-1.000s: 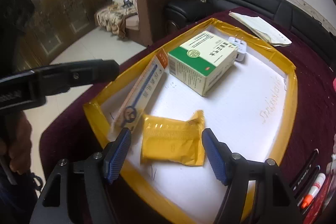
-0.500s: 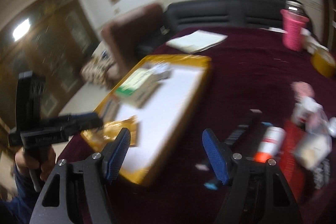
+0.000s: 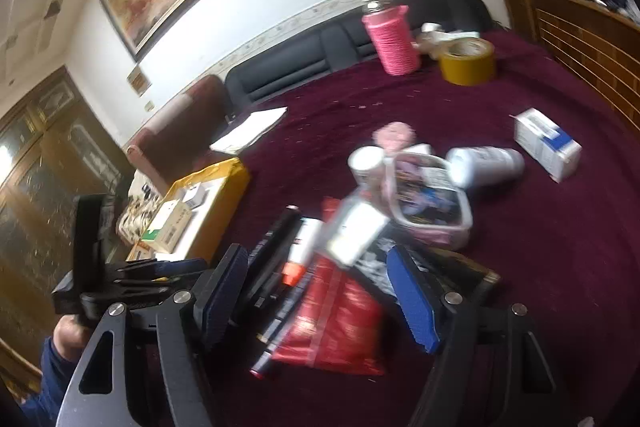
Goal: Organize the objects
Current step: 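Grasp a black marker with the left tool while the right tool reaches for the black packet, then grasp the black printed snack packet with the right tool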
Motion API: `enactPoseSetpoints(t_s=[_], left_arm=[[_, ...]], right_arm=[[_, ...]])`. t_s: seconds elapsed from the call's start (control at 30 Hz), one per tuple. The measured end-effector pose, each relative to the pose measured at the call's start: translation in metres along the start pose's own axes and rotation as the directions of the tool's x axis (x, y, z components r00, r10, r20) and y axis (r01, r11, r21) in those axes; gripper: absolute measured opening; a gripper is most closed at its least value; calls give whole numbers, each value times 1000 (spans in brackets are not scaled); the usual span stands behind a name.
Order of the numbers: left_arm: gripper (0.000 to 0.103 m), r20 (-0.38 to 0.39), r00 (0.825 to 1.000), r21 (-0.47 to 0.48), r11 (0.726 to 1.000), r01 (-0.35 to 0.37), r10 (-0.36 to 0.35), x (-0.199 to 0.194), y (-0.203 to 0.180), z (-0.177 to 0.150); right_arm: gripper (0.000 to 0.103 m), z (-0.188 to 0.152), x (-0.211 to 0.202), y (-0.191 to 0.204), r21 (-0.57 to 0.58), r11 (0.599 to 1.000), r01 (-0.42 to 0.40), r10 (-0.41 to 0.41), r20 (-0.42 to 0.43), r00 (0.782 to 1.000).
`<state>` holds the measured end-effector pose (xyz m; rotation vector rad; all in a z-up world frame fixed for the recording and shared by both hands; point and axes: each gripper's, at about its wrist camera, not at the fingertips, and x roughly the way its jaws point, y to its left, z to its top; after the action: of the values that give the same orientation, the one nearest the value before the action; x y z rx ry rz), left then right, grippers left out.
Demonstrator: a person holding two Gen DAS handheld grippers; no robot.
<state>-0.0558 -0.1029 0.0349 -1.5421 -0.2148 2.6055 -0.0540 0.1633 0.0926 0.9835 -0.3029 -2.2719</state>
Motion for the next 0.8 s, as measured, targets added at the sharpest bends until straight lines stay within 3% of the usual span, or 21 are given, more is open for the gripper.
enactPoseSetpoints(t_s=[0.13,0.23,0.3,0.37,0.43,0.63,0.8], left_arm=[[48,-25,998,13,999,-52,53,22,-8,13],[39,-56,997,6,999,-49,49,36,-11,23],[37,-38,994,42,994,-96,98,42,-19,26],[32,-21,988,78,986,-150,152,46,-28,27],[17,1,987,98,982,-160,161,47,-35,26],[14,26,989,111,983,-146,144,32,-36,0],[14,36,992,81,990,-120,117,23,-33,-14]], right_arm=[[78,-4,-9,-24,40,999,9,-9,8,1000],[78,-3,-12,-34,54,998,18,-18,13,1000],[81,-2,-15,-40,64,998,27,-27,13,1000],[86,0,-17,-45,63,997,34,-35,15,999],[88,2,-15,-46,42,997,59,-60,11,998],[93,5,4,-37,-95,993,73,-78,-46,996],[93,2,26,-10,-327,938,119,-152,-78,985]])
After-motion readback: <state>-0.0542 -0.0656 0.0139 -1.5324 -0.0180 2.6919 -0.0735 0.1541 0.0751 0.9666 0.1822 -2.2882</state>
